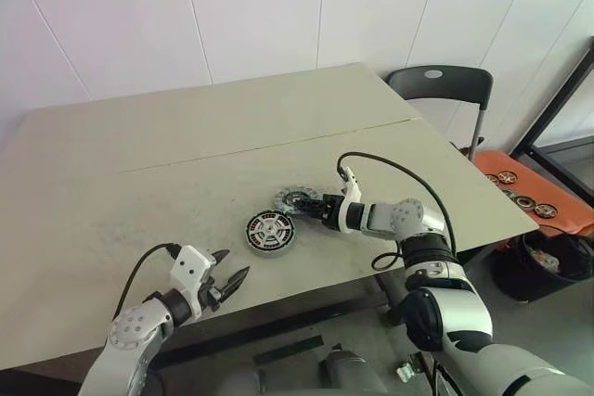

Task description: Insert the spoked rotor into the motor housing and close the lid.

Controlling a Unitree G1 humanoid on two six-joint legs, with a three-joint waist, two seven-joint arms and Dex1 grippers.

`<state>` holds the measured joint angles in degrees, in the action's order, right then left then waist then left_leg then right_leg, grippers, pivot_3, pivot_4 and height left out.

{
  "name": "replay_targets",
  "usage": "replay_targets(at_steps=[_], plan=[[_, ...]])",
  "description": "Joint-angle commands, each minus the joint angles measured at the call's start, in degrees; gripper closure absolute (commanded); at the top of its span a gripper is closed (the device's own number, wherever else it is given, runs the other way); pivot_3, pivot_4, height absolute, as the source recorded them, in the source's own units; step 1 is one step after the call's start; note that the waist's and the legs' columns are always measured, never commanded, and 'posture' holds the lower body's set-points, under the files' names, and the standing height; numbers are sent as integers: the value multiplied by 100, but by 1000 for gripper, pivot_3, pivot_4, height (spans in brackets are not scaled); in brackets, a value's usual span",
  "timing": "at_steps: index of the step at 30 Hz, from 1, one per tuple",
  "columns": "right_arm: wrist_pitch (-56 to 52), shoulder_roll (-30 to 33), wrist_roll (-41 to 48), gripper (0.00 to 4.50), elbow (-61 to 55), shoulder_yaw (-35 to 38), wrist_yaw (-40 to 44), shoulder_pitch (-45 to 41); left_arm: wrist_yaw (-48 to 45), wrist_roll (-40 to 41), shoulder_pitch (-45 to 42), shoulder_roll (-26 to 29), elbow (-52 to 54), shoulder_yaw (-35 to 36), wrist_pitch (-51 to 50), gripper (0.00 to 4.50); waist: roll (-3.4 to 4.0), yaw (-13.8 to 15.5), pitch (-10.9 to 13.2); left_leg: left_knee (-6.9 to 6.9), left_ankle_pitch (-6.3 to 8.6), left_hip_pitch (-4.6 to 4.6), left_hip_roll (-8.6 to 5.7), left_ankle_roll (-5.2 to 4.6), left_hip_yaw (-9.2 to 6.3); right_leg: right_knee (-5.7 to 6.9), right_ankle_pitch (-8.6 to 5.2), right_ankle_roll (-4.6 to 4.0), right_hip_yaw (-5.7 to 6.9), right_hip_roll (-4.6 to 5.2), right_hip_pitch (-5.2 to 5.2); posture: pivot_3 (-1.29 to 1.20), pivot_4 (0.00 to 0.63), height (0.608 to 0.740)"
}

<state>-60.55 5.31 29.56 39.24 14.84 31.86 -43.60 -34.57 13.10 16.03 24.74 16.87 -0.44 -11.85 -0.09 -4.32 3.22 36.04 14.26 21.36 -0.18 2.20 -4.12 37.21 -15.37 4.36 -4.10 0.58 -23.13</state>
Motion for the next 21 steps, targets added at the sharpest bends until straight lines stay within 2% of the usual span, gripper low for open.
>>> replay_targets(at_steps=[1, 3, 5, 8, 13, 21], plan=[[325, -93, -16, 3721, -320, -183, 97, -108, 21, -43, -59, 54, 113, 34, 81, 1432, 2, -7, 0, 0, 0, -1, 0, 0, 0, 1, 0, 0, 0, 0, 0, 0, 0, 740], [1126, 52, -560, 4389, -557, -864, 397, 60, 25, -59, -47, 61, 119, 37, 78, 1432, 1, -1, -1, 0, 0, -2, 0, 0, 0, 4, 0, 0, 0, 0, 1, 0, 0, 740], [2205, 295, -1318, 4451, -825, -1813, 778, 317, 33, -73, -45, 66, 125, 33, 67, 1432, 3, 5, -1, -1, 0, -2, 0, 0, -1, 2, -1, 1, 1, 0, 0, 0, 0, 740], [3261, 509, -1870, 4451, -997, -2481, 1096, 528, 30, -70, -37, 82, 128, 43, 65, 1432, 2, 16, -2, 0, 0, -3, -1, 0, 0, 1, -1, 2, 1, 2, 2, 0, 0, 740], [4687, 648, -2334, 4451, -970, -2835, 1348, 642, 37, -70, -31, 106, 137, 60, 60, 1432, 2, 20, -2, 3, 0, -5, -1, 1, -1, 2, -1, 1, 1, 3, 5, 0, 0, 740], [6305, 751, -2488, 4451, -735, -2809, 1773, 762, 48, -96, -47, 148, 112, 55, 45, 1432, 2, 31, -2, 4, 0, -6, -1, 1, -2, 4, -1, 0, 1, 3, 6, 0, 0, 740]])
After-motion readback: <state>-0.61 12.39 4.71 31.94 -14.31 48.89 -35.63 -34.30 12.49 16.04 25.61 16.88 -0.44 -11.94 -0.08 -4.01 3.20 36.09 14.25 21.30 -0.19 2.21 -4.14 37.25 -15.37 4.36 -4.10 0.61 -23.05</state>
